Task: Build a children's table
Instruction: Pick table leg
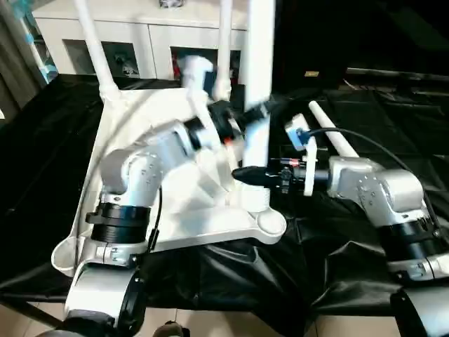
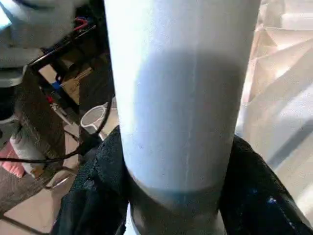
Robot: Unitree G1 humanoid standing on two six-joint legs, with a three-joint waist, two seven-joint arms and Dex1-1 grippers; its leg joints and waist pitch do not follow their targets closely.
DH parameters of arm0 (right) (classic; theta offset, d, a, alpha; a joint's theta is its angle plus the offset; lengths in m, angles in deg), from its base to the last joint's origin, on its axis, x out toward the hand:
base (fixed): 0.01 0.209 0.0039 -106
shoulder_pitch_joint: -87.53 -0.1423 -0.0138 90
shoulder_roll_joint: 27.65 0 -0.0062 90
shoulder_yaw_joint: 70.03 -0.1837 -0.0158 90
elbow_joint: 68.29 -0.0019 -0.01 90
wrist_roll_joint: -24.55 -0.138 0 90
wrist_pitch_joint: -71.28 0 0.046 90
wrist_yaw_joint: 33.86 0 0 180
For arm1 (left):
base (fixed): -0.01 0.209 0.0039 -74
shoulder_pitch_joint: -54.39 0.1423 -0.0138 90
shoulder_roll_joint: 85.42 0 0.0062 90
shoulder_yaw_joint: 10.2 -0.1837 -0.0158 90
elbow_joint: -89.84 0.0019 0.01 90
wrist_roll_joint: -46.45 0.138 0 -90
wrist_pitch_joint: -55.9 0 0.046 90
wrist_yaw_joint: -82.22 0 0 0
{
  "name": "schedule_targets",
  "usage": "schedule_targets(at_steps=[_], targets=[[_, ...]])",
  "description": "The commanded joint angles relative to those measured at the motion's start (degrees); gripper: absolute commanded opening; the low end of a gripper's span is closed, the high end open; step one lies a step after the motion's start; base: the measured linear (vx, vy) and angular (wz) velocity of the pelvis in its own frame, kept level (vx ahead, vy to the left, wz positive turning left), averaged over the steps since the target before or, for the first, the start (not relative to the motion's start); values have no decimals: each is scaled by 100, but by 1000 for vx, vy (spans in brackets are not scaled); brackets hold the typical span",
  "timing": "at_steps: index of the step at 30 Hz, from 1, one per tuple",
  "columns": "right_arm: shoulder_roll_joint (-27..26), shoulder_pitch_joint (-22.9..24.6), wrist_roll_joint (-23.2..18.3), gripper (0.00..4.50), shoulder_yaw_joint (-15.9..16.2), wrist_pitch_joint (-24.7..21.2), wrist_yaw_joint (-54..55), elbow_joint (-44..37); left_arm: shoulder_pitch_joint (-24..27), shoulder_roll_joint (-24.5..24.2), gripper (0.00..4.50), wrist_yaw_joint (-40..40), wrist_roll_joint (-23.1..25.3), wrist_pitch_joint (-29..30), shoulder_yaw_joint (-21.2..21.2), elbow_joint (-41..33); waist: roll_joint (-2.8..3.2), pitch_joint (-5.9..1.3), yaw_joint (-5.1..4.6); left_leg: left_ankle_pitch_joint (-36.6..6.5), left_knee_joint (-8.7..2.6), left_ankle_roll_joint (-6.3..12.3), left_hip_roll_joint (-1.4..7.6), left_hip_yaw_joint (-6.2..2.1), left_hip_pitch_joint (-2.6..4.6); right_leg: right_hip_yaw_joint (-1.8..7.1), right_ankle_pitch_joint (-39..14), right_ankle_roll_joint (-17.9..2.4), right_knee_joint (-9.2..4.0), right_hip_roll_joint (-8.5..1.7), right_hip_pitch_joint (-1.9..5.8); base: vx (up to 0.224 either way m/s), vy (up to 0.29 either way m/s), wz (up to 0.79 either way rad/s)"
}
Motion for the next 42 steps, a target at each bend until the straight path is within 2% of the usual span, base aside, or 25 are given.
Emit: schedule_targets(at_steps=[1,2,4,7,8,9,11,12,13,15,16,18,19,20,21,22,23,24,26,27,28,31,33,35,42], targets=[[21,24,-55,193,-129,-24,27,-223,-144,14,298,82,-111,-113,119,-124,18,-486,-5,-1577,-344,-199,26,-48,237,18,-997,-1122,-377,-111,274,0,0,0],[20,35,-70,193,-139,-29,34,-242,-162,22,298,86,-99,-168,144,-125,-25,-481,-11,-1571,-349,-172,24,-42,230,19,-1035,-1101,-394,-105,273,0,0,0],[-5,86,-120,193,-197,14,105,-312,-401,124,298,350,-125,-728,501,19,-2,-480,1,-1581,-349,-166,32,-50,235,23,-1132,-1037,-404,-118,272,0,0,0],[-40,114,-108,193,-255,102,184,-339,-553,194,298,594,-245,-999,815,134,-3,-478,1,-1628,-350,-206,30,-55,241,21,-1231,-987,-409,-123,260,0,0,0],[-85,176,-64,193,-341,249,327,-393,-623,190,298,836,-311,-1187,1095,200,-14,-467,6,-1650,-350,-216,26,-54,230,21,-1275,-969,-413,-124,258,0,0,0],[-124,230,-13,193,-405,357,469,-434,-536,77,298,859,-128,-1219,1044,182,-39,-468,5,-1655,-354,-216,31,-50,235,22,-1301,-950,-418,-127,255,0,0,0],[-193,356,124,193,-506,599,754,-530,-159,-316,298,651,643,-1338,501,44,-37,-470,19,-1570,-368,-183,35,-66,221,23,-1404,-796,-426,-137,248,0,0,0],[-232,462,228,193,-546,719,956,-621,205,-603,298,245,925,-1239,77,-173,-34,-465,-14,-1539,-374,-186,34,-59,213,26,-1503,-657,-425,-119,237,0,0,0],[-252,534,287,193,-564,784,1084,-688,442,-778,298,-36,1061,-1183,-193,-312,-10,-478,-18,-1431,-380,-220,47,-65,215,31,-1481,-628,-409,-128,225,0,0,0],[-248,782,481,193,-549,959,1334,-866,923,-1096,298,-438,1353,-1183,-739,-603,11,-493,-21,-1352,-374,-255,56,-48,236,37,-1302,-720,-379,-112,204,0,0,0],[-231,964,611,193,-542,1051,1499,-982,1186,-1281,298,-618,1513,-1244,-1083,-753,-1,-494,-1,-1393,-373,-264,65,-38,259,40,-1259,-761,-379,-104,176,0,0,0],[-278,1200,707,192,-651,1106,1804,-1128,1502,-1554,298,-920,1635,-1242,-1553,-937,10,-473,8,-1643,-408,-323,73,-44,267,47,-1442,-743,-391,-109,162,0,0,0],[-291,1268,747,191,-688,1126,1909,-1169,1595,-1648,298,-1044,1676,-1256,-1707,-981,95,-460,7,-1818,-429,-391,67,-56,279,51,-1583,-714,-402,-107,138,0,0,0],[-301,1317,777,191,-717,1142,1990,-1197,1667,-1724,298,-1154,1708,-1273,-1829,-1008,44,-450,-28,-1976,-441,-440,56,-55,274,50,-1652,-694,-419,-98,144,0,0,0],[-313,1416,802,191,-768,1181,2082,-1256,1737,-1808,298,-1262,1745,-1319,-1956,-1027,40,-446,-34,-2023,-443,-454,48,-55,269,52,-1700,-690,-423,-103,149,0,0,0],[-359,1515,790,191,-837,1328,2114,-1284,1868,-1929,298,-1488,1824,-1387,-2184,-1052,81,-429,-37,-2240,-446,-480,49,-58,289,63,-1925,-622,-471,-121,113,0,0,0],[-383,1597,842,191,-876,1517,2159,-1310,1965,-2013,298,-1664,1881,-1422,-2358,-1069,59,-416,-70,-2337,-451,-483,38,-60,270,60,-2044,-596,-473,-114,125,0,0,0],[-352,1736,934,191,-864,1629,2209,-1410,2073,-2093,298,-1901,1999,-1441,-2593,-1069,214,-422,-56,-2467,-455,-528,33,-88,297,62,-2237,-536,-477,-133,109,0,0,0],[-344,1932,1015,191,-881,1659,2347,-1605,2165,-2214,298,-2186,2274,-1516,-2950,-998,148,-401,-143,-2614,-463,-505,13,-90,275,57,-2512,-408,-539,-112,117,0,0,0],[-351,1979,1012,191,-893,1637,2385,-1658,2171,-2245,298,-2230,2355,-1539,-3036,-965,138,-407,-152,-2612,-467,-484,15,-90,279,60,-2559,-380,-554,-107,117,0,0,0],[-347,2024,1019,191,-886,1635,2399,-1707,2164,-2273,298,-2246,2441,-1567,-3108,-912,180,-413,-150,-2606,-457,-468,12,-94,288,64,-2587,-379,-552,-114,109,0,0,0],[-325,2263,1022,191,-806,1636,2495,-1964,2084,-2438,270,-2080,2910,-1636,-3442,-606,226,-393,-203,-2682,-470,-454,-1,-107,265,47,-2774,-322,-576,-98,118,0,0,0],[-338,2316,1021,191,-796,1645,2524,-2019,2072,-2475,262,-1978,3050,-1583,-3504,-548,213,-395,-228,-2677,-460,-432,-20,-114,257,35,-3040,-253,-589,-112,131,0,0,0],[-364,2371,1044,191,-783,1676,2557,-2072,2095,-2507,242,-1880,3184,-1442,-3529,-533,272,-393,-267,-2742,-454,-428,-10,-119,290,34,-3189,-267,-624,-108,93,0,0,0],[-466,2440,1087,191,-691,1688,2712,-2175,2197,-2450,179,-1636,3319,-1102,-3433,-454,296,-388,-338,-2901,-454,-388,-28,-134,298,5,-3211,-336,-638,-87,83,0,0,0]])
